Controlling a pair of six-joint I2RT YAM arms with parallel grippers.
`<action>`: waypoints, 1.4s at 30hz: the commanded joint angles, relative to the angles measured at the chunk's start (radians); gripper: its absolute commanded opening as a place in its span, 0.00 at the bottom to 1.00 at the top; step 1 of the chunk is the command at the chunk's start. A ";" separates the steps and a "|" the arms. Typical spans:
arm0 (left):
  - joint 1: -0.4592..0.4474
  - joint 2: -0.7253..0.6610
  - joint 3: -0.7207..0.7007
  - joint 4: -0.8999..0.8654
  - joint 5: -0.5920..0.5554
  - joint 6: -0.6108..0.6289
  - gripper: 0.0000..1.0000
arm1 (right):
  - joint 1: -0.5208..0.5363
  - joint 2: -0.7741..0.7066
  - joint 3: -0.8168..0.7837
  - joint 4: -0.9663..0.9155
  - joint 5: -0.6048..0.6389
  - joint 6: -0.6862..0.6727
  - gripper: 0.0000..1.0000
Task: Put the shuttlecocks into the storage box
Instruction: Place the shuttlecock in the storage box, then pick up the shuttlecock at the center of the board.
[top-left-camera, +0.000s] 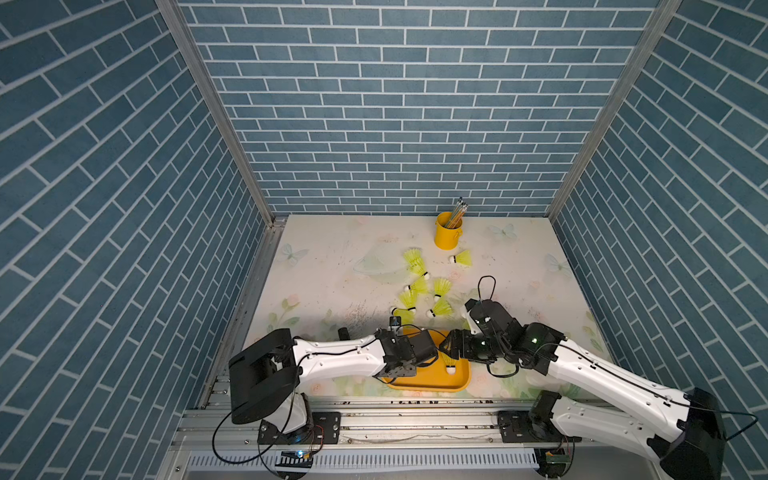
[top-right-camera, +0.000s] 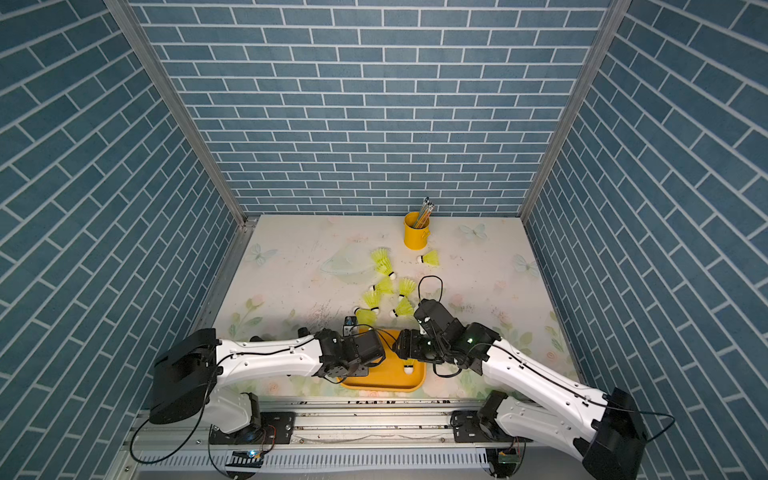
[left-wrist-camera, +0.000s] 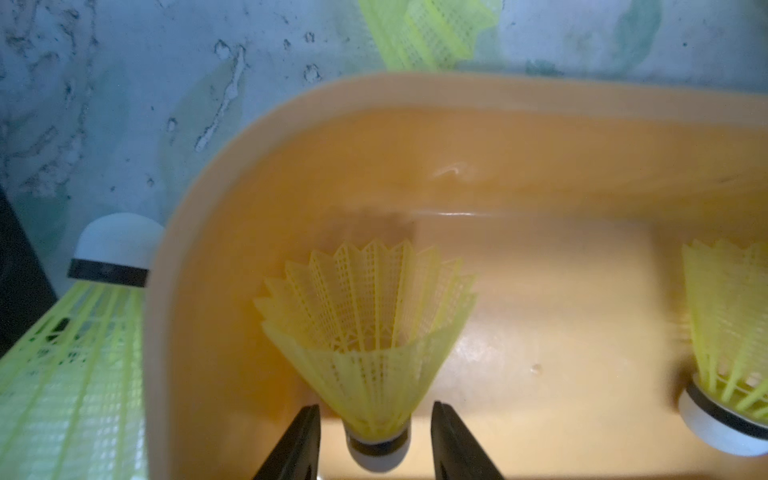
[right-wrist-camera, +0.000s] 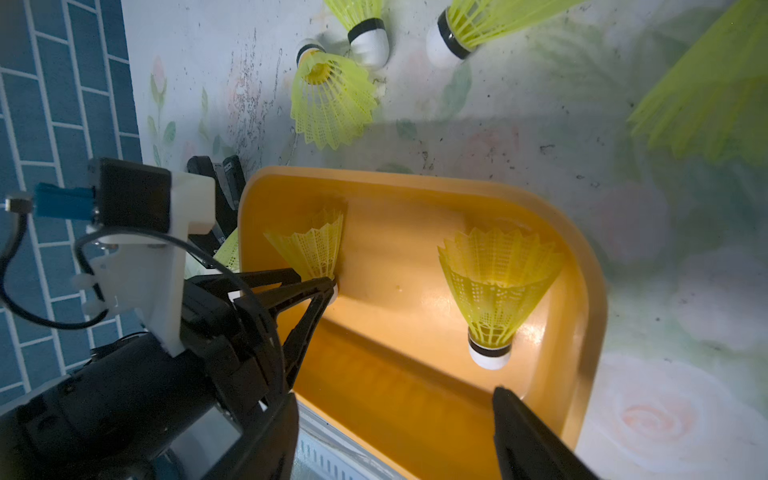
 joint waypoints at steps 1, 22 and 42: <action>-0.012 0.007 0.026 -0.042 -0.036 0.000 0.50 | 0.003 -0.013 -0.013 -0.035 -0.003 0.027 0.76; -0.036 -0.085 0.108 -0.131 -0.096 -0.041 0.62 | -0.055 -0.024 0.195 -0.161 0.112 -0.003 0.76; 0.039 -0.167 0.122 -0.186 -0.119 0.034 0.68 | -0.140 0.029 0.354 -0.175 0.060 -0.064 0.81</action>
